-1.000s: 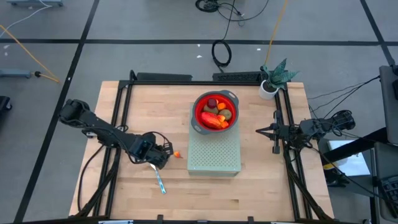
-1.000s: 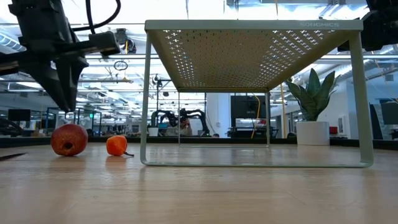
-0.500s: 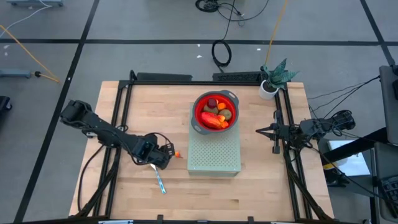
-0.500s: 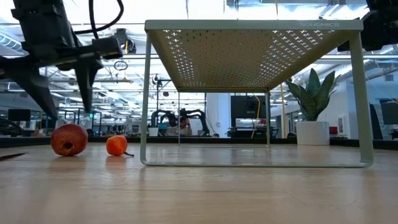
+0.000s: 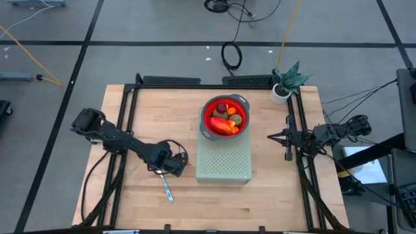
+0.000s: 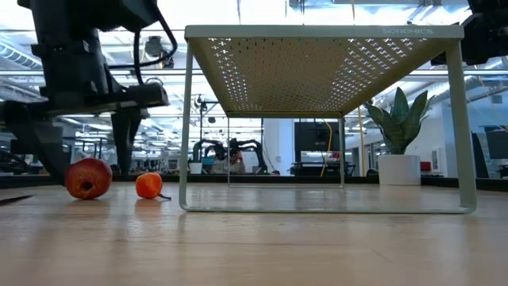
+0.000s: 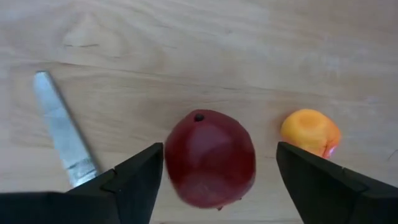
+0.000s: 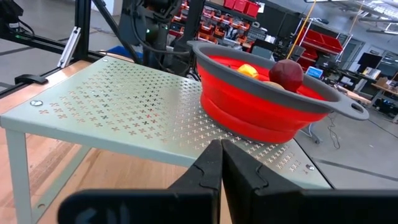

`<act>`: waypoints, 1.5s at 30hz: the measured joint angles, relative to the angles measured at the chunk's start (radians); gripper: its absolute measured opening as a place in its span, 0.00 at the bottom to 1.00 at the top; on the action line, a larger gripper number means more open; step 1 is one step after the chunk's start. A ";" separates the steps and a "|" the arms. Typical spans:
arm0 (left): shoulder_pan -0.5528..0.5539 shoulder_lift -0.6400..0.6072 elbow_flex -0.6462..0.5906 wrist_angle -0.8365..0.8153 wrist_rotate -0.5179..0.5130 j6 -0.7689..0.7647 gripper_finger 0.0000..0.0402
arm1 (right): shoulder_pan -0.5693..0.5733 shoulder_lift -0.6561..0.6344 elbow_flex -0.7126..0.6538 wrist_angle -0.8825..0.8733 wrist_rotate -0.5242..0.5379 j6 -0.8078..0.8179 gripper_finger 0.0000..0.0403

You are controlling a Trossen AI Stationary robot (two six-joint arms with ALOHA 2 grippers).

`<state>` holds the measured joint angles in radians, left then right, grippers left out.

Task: Pick & Place Fruit
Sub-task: Put the pomegranate into the red strainer bowl on the shelf

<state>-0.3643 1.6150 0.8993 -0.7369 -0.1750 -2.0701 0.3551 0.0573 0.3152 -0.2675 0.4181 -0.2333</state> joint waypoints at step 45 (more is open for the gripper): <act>-0.033 -0.208 0.000 -0.042 -0.155 -0.001 0.43 | 0.000 0.000 0.000 0.001 0.000 0.001 0.00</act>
<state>-0.3974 1.4074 0.8997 -0.7785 -0.3302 -2.0710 0.3550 0.0570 0.3153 -0.2669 0.4183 -0.2322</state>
